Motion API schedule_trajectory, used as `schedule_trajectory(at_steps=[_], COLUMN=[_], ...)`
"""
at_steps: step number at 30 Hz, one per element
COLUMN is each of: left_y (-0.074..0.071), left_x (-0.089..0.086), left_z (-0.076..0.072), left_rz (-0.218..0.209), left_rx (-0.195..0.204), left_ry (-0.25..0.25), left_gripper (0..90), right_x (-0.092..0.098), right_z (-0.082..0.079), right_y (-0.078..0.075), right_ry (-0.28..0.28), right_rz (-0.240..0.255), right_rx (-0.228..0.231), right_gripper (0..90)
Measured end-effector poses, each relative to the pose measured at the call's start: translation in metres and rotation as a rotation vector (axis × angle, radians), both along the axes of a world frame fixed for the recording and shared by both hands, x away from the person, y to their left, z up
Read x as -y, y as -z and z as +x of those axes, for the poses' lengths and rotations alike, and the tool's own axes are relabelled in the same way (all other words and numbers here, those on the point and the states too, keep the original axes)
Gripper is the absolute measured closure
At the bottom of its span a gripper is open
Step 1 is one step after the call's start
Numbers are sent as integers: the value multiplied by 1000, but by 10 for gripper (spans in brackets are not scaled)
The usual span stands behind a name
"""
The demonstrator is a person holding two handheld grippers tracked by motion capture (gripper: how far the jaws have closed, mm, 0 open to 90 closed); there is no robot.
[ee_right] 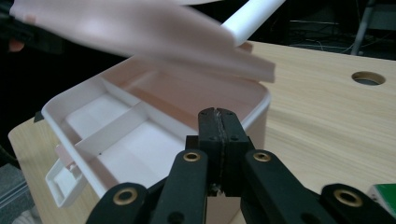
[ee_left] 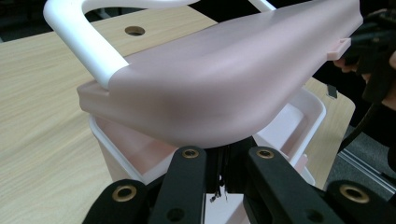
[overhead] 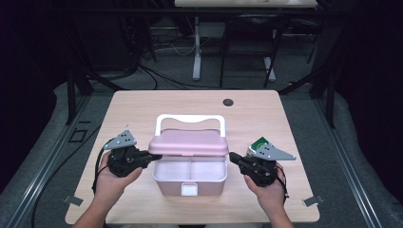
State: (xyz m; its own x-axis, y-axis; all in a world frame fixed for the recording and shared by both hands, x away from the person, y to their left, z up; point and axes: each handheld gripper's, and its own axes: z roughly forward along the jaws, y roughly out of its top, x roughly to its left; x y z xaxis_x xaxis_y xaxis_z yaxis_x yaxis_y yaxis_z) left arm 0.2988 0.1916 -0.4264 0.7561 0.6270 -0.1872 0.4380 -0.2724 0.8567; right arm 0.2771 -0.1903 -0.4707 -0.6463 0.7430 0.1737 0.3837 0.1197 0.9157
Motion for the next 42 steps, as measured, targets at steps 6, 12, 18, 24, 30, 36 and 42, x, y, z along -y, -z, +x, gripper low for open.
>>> schedule_trajectory(at_steps=[6, 12, 18, 24, 30, 36, 42], left_y=[-5, -10, -14, -17, -19, -21, -24], left_x=[0, 0, 0, 1, 1, 0, 1], left_z=[4, 8, 11, 15, 17, 21, 23], left_rz=[-7, -11, -5, -9, -7, -16, -16], left_rx=[2, -2, -1, -2, -1, -6, -5], left_ry=[-6, -6, -11, -13, -15, -18, -21], left_gripper=[880, 881, 883, 884, 886, 888, 888], right_x=[-14, -21, -32, -36, -40, -40, -40], right_z=[-2, -2, -3, -5, -9, -10, -11], right_y=[10, 17, 22, 26, 29, 31, 31], right_ry=[-43, -69, -102, -119, -130, -133, -125], right_rz=[-33, -22, -37, -44, -71, -73, -78], right_rx=[-10, -21, -35, -40, -29, -23, -16], right_gripper=[897, 898, 899, 899, 900, 900, 900])
